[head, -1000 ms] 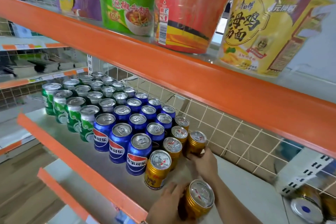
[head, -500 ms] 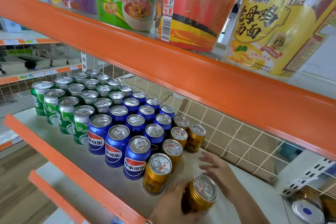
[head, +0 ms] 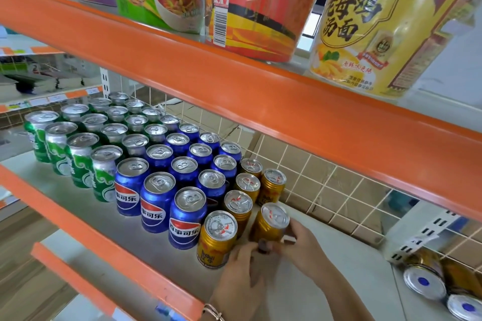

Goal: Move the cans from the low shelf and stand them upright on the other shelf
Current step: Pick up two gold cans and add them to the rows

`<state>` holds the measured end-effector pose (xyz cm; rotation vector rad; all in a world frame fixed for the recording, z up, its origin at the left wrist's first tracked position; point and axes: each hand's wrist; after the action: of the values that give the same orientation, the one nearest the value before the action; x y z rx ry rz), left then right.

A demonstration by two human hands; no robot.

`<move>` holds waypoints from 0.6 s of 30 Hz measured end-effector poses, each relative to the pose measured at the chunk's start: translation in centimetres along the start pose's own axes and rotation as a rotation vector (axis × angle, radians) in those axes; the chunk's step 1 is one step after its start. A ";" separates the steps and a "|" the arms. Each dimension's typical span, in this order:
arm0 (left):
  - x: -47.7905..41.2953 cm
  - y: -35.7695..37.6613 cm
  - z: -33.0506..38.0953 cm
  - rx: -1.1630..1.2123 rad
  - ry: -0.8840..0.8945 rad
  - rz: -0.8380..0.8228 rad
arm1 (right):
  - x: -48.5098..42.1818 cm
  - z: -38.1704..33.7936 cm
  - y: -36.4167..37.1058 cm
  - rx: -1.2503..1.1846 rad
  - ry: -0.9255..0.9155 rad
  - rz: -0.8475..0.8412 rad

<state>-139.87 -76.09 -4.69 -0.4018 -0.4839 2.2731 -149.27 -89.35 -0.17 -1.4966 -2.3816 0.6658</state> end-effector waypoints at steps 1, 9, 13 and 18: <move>0.1 0.0 0.1 -0.027 0.051 -0.014 | -0.5 -0.3 0.5 -0.028 -0.007 0.021; -0.1 -0.2 0.5 -0.089 0.115 -0.030 | -2.8 -0.9 2.4 -0.045 -0.007 0.136; -0.1 -0.2 0.5 -0.127 0.120 -0.039 | -2.6 -0.7 2.4 -0.044 0.007 0.179; -0.3 -0.1 0.5 -0.165 0.127 -0.054 | -2.7 -0.6 2.6 -0.032 -0.014 0.148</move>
<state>-139.84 -76.39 -4.17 -0.6046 -0.6108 2.1472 -145.75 -90.65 -0.86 -1.6997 -2.3191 0.6756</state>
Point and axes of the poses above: each hand's wrist, its own x-axis away from the middle knuckle, its own y-axis out of the palm, z = x × y, and after that the axes turned 15 degrees about z, right-handed
